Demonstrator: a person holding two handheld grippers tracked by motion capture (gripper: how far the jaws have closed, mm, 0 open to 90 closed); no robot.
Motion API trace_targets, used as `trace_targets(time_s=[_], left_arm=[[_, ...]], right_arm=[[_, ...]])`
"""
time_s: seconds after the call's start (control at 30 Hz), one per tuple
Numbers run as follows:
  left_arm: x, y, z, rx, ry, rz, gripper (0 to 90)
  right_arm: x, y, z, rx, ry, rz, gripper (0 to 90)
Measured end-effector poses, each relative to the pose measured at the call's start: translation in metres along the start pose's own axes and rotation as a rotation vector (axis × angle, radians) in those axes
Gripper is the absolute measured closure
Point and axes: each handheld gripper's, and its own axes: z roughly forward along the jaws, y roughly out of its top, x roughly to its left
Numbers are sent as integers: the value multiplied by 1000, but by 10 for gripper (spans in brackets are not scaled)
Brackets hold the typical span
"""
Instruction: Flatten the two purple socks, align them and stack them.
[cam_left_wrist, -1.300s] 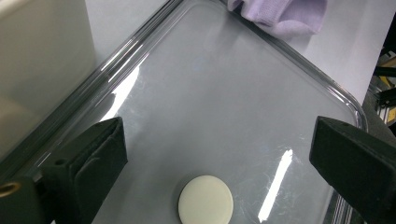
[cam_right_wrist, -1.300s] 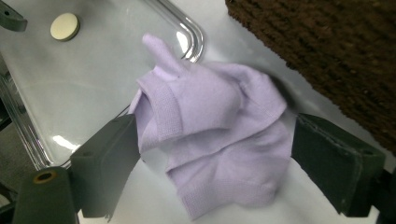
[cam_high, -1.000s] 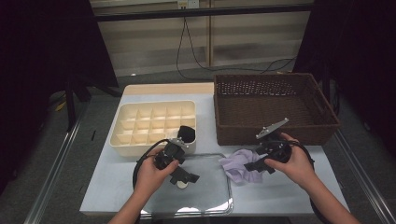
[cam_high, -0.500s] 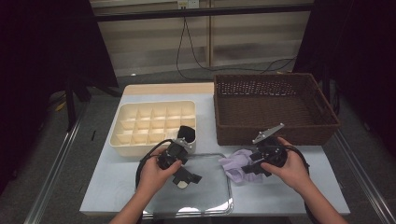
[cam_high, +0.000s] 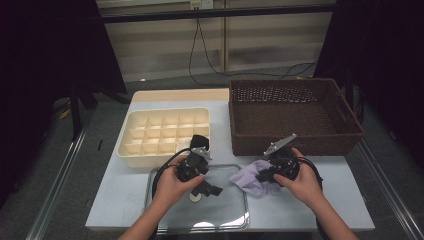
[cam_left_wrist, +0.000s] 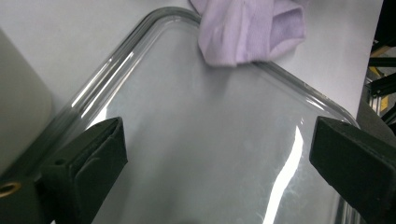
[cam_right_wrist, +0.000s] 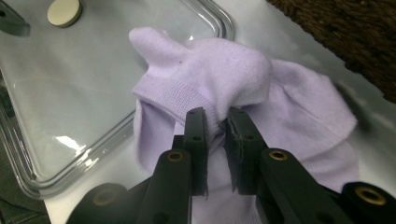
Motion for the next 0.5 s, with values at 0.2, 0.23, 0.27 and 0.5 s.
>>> trace_targets(time_s=[0.2,0.23,0.27,0.5], left_arm=[[-5,8,8,20,31,62,41],[-7,8,11,-9,31,36,41],[-6,9,11,9,37,60,41],[-11,11,15,-7,58,98,156]], right_arm=[[5,5,4,-3,21,-15,812],[6,7,5,-4,27,-16,812],[7,8,6,-3,32,-19,812],[14,16,15,-15,49,-39,801]])
